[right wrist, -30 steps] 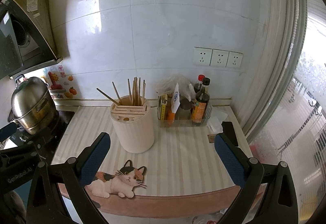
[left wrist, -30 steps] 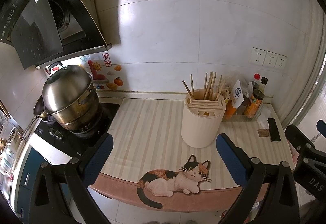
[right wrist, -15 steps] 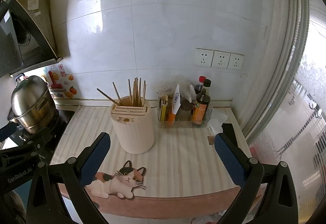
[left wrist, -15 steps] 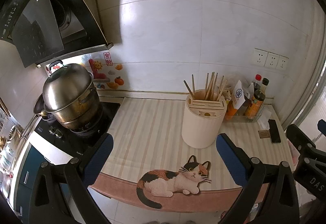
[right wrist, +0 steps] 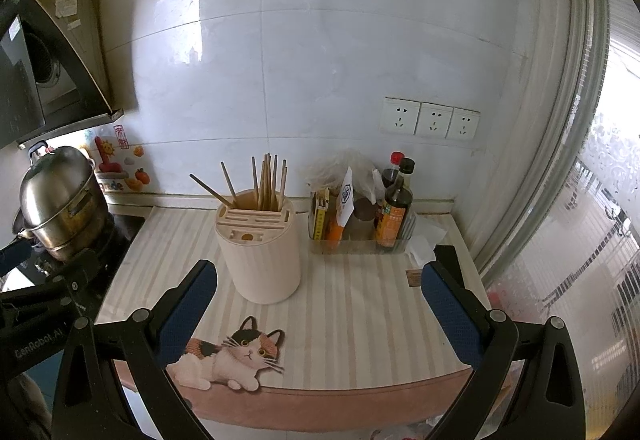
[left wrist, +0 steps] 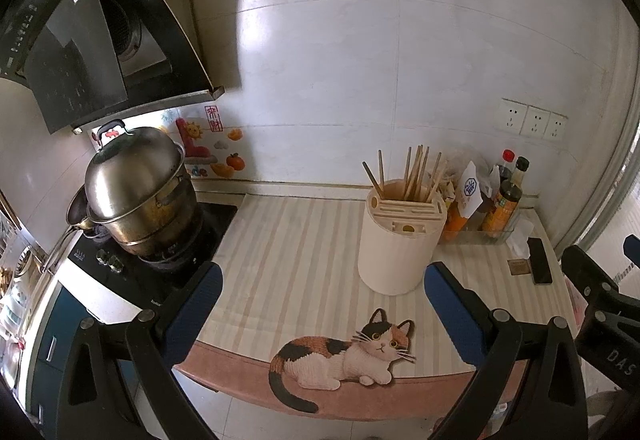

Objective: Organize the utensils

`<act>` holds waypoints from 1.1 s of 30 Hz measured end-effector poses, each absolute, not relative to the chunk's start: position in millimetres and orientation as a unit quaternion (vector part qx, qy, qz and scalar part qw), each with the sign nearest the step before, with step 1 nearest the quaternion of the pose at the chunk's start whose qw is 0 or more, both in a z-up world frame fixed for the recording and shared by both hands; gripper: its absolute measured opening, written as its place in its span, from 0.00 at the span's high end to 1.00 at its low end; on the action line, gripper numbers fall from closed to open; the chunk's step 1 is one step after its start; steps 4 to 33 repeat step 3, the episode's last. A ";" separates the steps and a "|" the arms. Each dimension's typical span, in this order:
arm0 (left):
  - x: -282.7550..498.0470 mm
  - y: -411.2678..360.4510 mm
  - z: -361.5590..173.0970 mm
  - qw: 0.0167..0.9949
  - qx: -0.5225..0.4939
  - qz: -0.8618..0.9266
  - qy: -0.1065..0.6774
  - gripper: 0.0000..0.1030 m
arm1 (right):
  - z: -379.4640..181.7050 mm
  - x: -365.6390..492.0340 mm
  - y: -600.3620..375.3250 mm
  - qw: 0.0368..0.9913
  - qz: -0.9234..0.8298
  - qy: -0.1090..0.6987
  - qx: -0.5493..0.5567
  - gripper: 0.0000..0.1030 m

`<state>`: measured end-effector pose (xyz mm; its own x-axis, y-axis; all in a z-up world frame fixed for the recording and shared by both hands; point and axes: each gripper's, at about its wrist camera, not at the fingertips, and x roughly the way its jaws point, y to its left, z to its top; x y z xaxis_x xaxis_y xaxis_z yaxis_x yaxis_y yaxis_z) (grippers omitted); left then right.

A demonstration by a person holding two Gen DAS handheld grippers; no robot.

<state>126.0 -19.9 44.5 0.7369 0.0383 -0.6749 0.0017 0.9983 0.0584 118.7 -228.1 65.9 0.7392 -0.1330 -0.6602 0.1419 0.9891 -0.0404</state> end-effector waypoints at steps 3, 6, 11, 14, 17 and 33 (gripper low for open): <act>126.4 -20.1 46.2 0.932 0.024 0.006 0.362 0.00 | 66.1 119.1 -228.6 0.933 -0.073 0.353 0.006 0.00; 126.4 -20.1 46.2 0.932 0.024 0.006 0.362 0.00 | 66.1 119.1 -228.6 0.933 -0.073 0.353 0.006 0.00; 126.4 -20.1 46.2 0.932 0.024 0.006 0.362 0.00 | 66.1 119.1 -228.6 0.933 -0.073 0.353 0.006 0.00; 126.4 -20.1 46.2 0.932 0.024 0.006 0.362 0.00 | 66.1 119.1 -228.6 0.933 -0.073 0.353 0.006 0.00; 126.4 -20.1 46.2 0.932 0.024 0.006 0.362 0.00 | 66.1 119.1 -228.6 0.933 -0.073 0.353 0.006 0.00; 126.4 -20.1 46.2 0.932 0.024 0.006 0.362 0.00 | 66.1 119.1 -228.6 0.933 -0.073 0.353 0.006 0.00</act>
